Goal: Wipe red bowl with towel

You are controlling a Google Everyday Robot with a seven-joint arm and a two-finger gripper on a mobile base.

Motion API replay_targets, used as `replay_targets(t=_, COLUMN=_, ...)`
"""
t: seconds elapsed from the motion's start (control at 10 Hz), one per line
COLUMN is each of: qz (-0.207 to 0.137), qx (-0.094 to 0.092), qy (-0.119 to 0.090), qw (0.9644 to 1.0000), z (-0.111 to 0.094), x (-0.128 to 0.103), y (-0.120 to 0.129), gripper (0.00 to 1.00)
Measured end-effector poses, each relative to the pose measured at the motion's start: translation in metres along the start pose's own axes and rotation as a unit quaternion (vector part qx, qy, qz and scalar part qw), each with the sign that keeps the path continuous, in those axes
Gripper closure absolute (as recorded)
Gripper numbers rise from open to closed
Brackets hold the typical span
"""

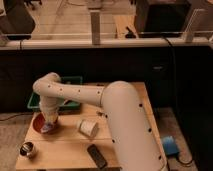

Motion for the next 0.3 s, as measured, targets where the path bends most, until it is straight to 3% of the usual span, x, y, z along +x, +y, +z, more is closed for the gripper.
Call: replay_targets(t=0.3, qz=-0.016, qx=0.006, qy=0.018, qw=0.9997, z=-0.001, x=0.013, y=-0.034, gripper=1.0)
